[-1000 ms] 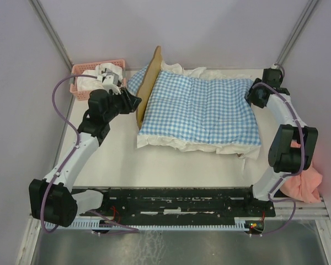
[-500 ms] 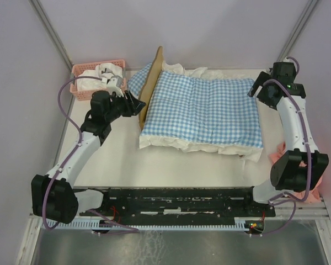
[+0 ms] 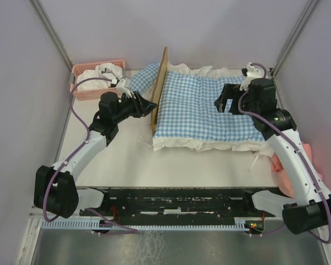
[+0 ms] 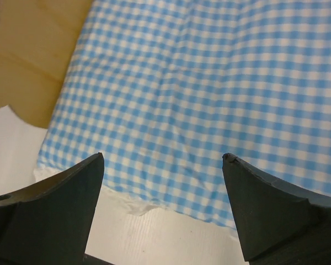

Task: Set up the pet bed
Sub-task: Adjust the mattress on the bed frame.

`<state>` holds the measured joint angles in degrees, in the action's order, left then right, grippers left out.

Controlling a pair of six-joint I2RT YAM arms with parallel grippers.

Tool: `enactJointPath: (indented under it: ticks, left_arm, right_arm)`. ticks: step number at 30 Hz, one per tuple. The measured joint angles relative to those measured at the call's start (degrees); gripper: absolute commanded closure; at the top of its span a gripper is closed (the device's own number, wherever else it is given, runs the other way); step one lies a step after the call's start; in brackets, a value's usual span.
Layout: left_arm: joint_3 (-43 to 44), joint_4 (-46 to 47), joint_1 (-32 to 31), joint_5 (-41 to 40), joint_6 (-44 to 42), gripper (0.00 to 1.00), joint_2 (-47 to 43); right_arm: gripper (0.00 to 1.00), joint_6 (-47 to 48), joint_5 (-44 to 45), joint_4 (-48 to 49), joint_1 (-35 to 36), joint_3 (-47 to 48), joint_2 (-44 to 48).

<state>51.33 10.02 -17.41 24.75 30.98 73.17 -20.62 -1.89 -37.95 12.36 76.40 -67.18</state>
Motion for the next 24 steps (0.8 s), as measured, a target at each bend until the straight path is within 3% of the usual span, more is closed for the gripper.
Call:
enactJointPath:
  ticks: [5, 8, 11, 16, 22, 24]
  left_arm:
    - [0.0, 1.9, -2.7, -0.2, 0.7, 0.41, 1.1]
    - [0.0, 0.3, -3.0, -1.5, 0.3, 0.31, 0.2]
    - [0.0, -4.4, -3.3, -4.7, -1.6, 0.13, -2.7]
    - [-1.5, -10.2, -3.3, -10.0, -5.5, 0.01, -10.6]
    - [-8.0, -13.9, -3.3, -14.3, -7.1, 0.01, -17.0]
    - [-9.5, -15.3, -3.2, -14.3, -7.5, 0.01, -17.0]
  right_arm:
    - [0.09, 3.9, -2.4, 8.1, 8.7, -9.0, 3.1]
    - [0.09, 9.1, -2.9, 12.4, 13.9, -13.9, 2.7]
    - [0.08, 14.3, -3.4, 13.8, 19.7, -14.9, 1.1]
    - [0.05, 26.8, -3.5, 16.3, 30.0, -14.7, -6.1]
    - [0.08, 38.5, -2.8, 19.1, 35.9, -14.4, -14.6]
    - [0.13, 41.3, -2.6, 20.0, 36.0, -14.0, -16.9]
